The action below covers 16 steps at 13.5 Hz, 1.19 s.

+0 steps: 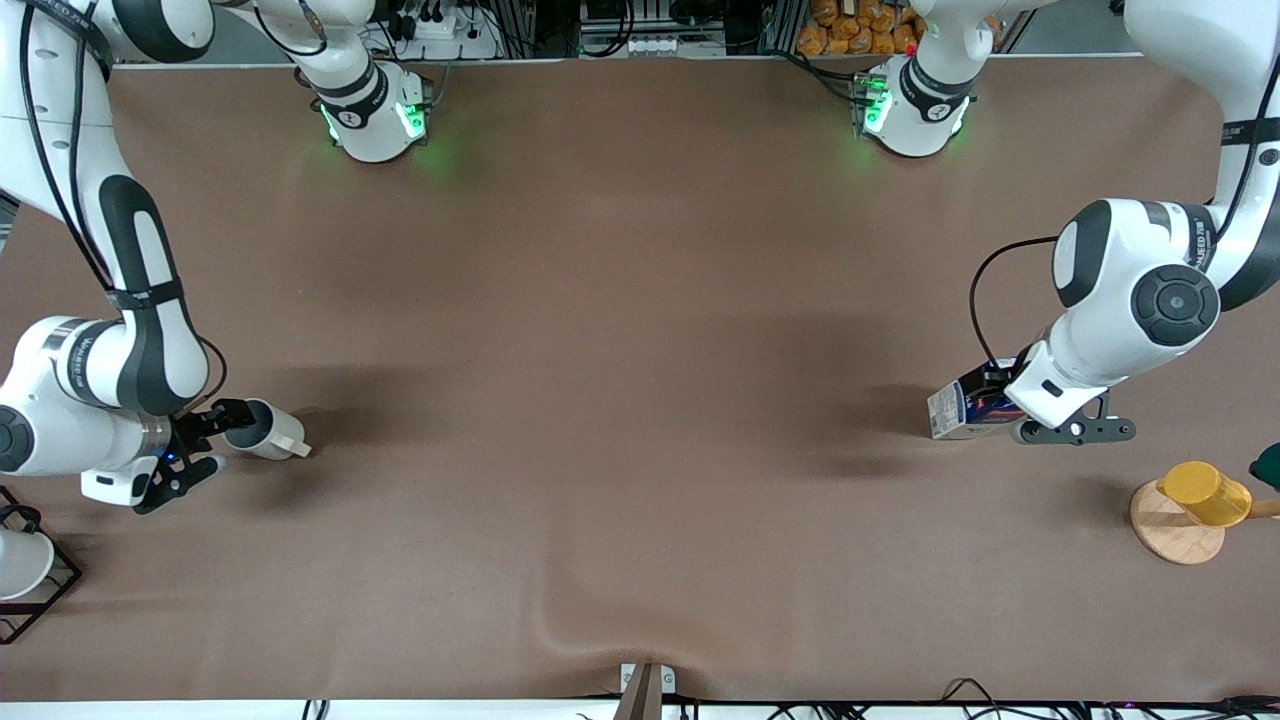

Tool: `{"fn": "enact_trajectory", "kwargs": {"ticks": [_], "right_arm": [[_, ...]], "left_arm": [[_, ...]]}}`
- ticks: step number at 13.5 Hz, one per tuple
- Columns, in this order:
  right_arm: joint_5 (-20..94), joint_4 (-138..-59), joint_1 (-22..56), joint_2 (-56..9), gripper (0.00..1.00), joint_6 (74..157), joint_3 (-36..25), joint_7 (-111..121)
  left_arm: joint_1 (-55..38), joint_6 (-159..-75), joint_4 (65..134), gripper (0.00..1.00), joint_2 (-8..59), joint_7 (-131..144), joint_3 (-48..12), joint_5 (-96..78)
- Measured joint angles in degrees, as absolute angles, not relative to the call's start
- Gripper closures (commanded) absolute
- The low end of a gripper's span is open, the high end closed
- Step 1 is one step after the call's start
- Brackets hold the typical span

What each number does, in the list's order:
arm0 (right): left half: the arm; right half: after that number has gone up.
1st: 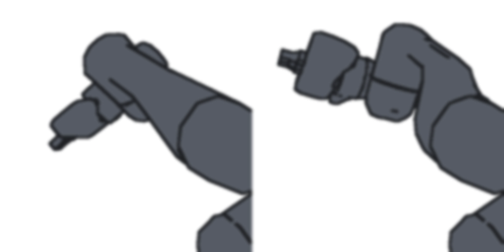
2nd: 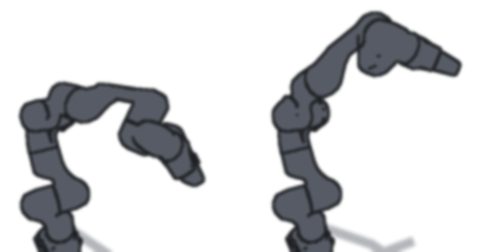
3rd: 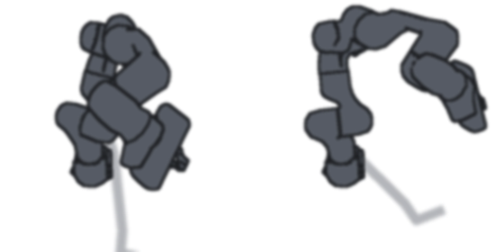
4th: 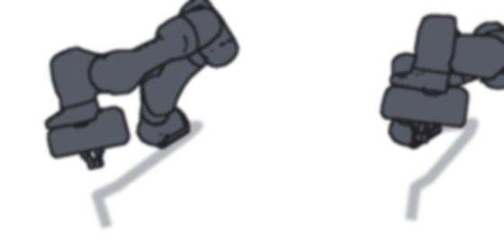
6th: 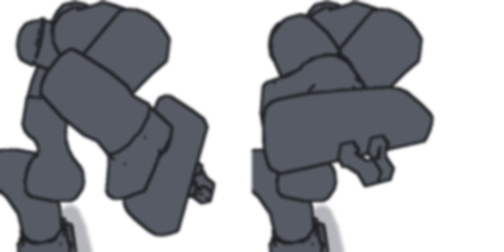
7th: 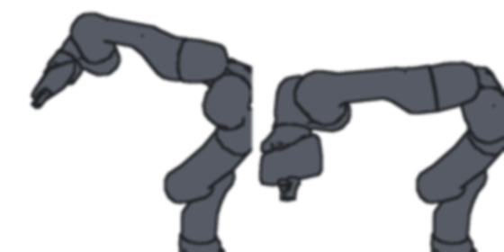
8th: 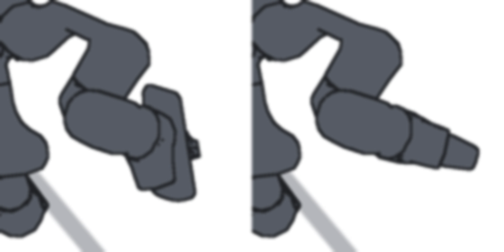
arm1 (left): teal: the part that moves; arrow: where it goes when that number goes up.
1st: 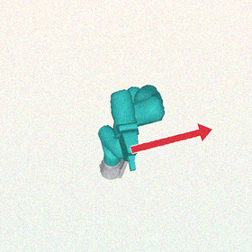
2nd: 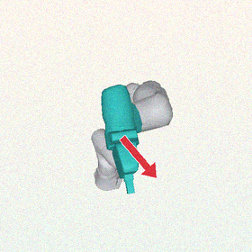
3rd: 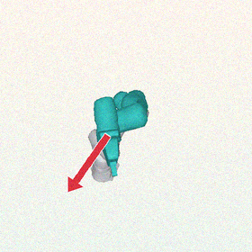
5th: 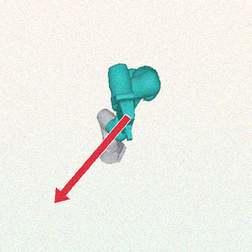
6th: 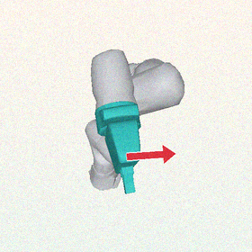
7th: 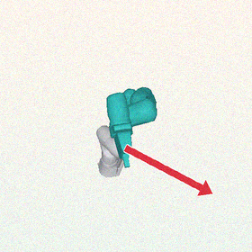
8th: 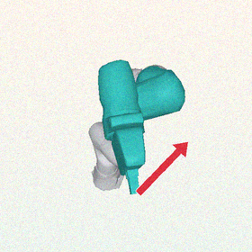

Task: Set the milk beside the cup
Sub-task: 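Grasp the milk carton with the left gripper while the right gripper grasps the mug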

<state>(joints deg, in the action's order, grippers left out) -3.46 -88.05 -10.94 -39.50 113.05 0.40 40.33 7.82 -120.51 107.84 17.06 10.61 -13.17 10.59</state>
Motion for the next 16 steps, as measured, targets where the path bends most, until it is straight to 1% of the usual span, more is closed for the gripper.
{"fn": "enact_trajectory", "kwargs": {"ticks": [5,9,10,11,12,13,14,15,16], "right_arm": [[-3.4,-87.4,-10.9,-39.8,1.0,113.2,0.6,38.8],[-3.1,-84.7,-10.8,-39.2,1.0,112.8,1.4,38.6],[-2.5,-83.9,-10.7,-38.7,1.0,112.3,1.6,38.6],[-2.2,-83.2,-10.5,-37.9,1.0,111.8,2.0,38.6],[-2.0,-82.8,-10.3,-36.9,1.0,111.6,2.5,38.6],[-1.9,-82.5,-10.2,-35.8,1.0,111.0,3.3,38.6],[-1.8,-82.1,-10.2,-34.4,1.0,109.6,4.2,38.6],[-1.6,-81.6,-10.1,-33.0,1.0,107.6,5.3,38.5],[-1.5,-80.9,-10.0,-31.7,1.0,105.3,6.6,38.5]], "left_arm": [[8.0,-120.0,108.0,0.0,17.0,11.4,-13.1,10.6],[8.9,-119.4,108.3,0.0,17.1,11.5,-13.1,10.6],[8.9,-119.2,108.3,0.03,17.1,11.5,-13.1,10.6],[8.9,-118.9,108.3,0.11,17.1,11.5,-13.1,10.6],[8.9,-118.8,108.3,0.22,17.1,11.5,-13.1,10.6],[8.9,-118.7,108.3,0.26,17.1,11.5,-13.1,10.6],[8.9,-118.6,108.3,0.42,17.1,11.5,-13.1,10.6],[8.9,-118.6,108.3,0.47,17.1,11.5,-13.1,10.6],[8.9,-118.6,108.3,0.47,17.1,11.5,-13.1,10.6]]}}
